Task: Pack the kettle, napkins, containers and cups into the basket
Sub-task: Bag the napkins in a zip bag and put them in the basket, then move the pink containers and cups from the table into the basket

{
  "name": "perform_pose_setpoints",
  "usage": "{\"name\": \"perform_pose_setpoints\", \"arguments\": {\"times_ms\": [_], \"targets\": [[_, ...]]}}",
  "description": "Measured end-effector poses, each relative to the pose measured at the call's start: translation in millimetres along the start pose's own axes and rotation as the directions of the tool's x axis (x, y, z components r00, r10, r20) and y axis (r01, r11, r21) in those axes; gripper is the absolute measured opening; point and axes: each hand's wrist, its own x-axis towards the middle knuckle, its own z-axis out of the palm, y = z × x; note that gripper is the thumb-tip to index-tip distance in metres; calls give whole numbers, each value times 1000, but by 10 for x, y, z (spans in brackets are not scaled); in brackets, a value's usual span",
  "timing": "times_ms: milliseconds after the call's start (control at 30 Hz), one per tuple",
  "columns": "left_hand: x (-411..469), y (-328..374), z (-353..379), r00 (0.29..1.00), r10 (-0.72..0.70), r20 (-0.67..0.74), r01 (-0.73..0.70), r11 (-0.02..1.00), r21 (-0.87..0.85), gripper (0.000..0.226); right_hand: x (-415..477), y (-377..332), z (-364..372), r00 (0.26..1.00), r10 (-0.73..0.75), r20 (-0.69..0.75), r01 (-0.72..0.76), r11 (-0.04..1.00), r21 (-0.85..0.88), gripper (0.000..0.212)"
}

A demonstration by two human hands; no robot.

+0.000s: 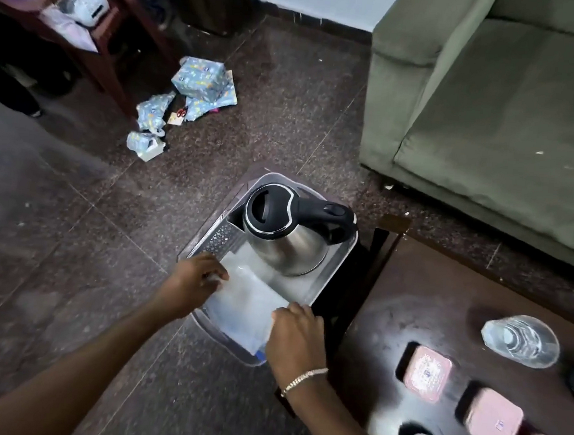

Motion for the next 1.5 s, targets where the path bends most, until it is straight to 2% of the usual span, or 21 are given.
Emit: {"name": "perform_pose_setpoints", "arguments": {"times_ms": [100, 200, 267, 333, 433, 500, 600, 667, 733, 833, 900, 1000, 1167, 1367, 1500], "targets": [[131, -233, 115, 999, -39, -38, 42, 996, 81, 26, 163, -193, 262, 999, 19, -40, -24, 991, -135, 21], [201, -392, 244, 997, -45, -71, 55, 988, 148, 25, 300, -206, 516, 994, 2, -105, -23, 979, -202, 10], [208, -434, 322, 999, -39, -34, 44, 986, 159, 22, 345, -199, 605, 995, -11, -98, -13, 969, -245, 19], [199, -432, 371, 1000, 11, -20, -7, 982, 191, 17, 364, -222, 623, 993, -2, -120, -33, 958, -284, 26], [169, -334, 398, 996, 64, -55, -38, 920, 389, 30, 387, -231, 630, 987, 34, -156, -81, 949, -304, 26], [162, -264, 373, 991, 125, -47, -92, 897, 433, 37, 408, -239, 605, 981, 35, -191, -92, 950, -299, 22], [152, -236, 361, 982, 139, 128, -177, 912, 369, 54, 437, -258, 624, 980, -68, -189, 13, 960, -280, 10], [144, -250, 376, 961, 112, 253, -209, 893, 400, 67, 464, -245, 675, 984, -118, -136, 76, 957, -281, 21], [143, -265, 393, 945, 62, 321, -206, 876, 437, 75, 475, -231, 720, 992, -113, -53, 92, 950, -298, 27], [138, -264, 404, 950, 60, 307, -195, 881, 431, 74, 428, -200, 753, 991, -132, -18, 120, 945, -305, 26], [112, -220, 389, 960, 111, 255, -213, 884, 416, 67, 360, -187, 696, 984, -164, -66, 141, 954, -265, 27], [24, -18, 355, 969, 210, 128, -244, 890, 386, 59, 203, -87, 507, 963, -200, -179, 155, 959, -238, 39], [-92, 541, 463, 943, 332, 13, -323, 908, 269, 63, -171, 415, -4, 923, -164, -348, 107, 978, -177, 55], [-169, 1534, 969, 885, 464, 22, -462, 874, 151, 72, -769, 1469, -443, 894, -29, -447, -66, 979, -194, 65], [-159, 2165, 1485, 836, 536, 120, -548, 827, 122, 76, -1241, 2242, -644, 898, 95, -430, -209, 951, -227, 68]]}}
